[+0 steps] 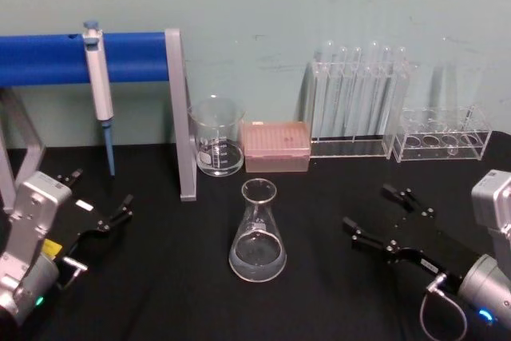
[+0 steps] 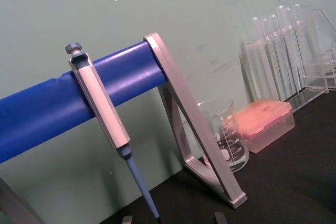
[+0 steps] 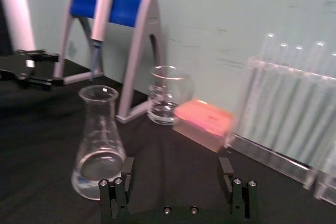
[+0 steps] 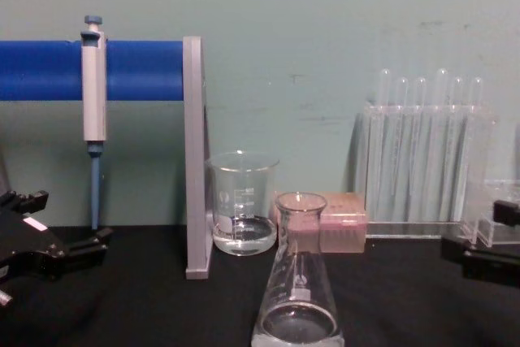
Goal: Grasp the erlenmeyer flask with one hand, shake it three times, then place it back.
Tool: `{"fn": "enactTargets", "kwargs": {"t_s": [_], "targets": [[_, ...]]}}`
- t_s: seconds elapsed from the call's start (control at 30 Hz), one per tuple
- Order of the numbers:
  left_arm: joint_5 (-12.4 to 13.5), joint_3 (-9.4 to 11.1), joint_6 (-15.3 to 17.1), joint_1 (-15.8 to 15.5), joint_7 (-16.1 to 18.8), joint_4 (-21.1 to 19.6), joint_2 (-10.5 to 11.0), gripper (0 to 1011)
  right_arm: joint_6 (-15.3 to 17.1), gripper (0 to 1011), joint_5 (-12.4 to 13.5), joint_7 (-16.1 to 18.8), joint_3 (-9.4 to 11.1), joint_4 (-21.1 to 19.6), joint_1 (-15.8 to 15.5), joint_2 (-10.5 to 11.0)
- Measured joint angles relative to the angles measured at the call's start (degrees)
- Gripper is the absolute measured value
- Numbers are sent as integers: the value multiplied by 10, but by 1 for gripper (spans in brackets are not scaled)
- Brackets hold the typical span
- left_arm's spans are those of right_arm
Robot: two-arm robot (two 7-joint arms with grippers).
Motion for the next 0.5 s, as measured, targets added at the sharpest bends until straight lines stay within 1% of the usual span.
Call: {"fn": "enactTargets", "kwargs": {"t_s": [0.03,0.07,0.27,0.3,0.37,0.5], "targets": [[0,0,0,0,0,0,0,1001,0,1003,0,0,0,0,0,0],[0,0,0,0,0,0,0,1001,0,1003,1,9,-1,2,3,-2],[0,0,0,0,0,0,0,1001,1,1003,1,41,-8,14,16,-14],[0,0,0,0,0,0,0,1001,1,1003,1,41,-8,14,16,-14],[0,0,0,0,0,0,0,1001,1,1003,1,57,-13,23,25,-22],[0,0,0,0,0,0,0,1001,2,1003,-3,74,-17,35,36,-31]]}}
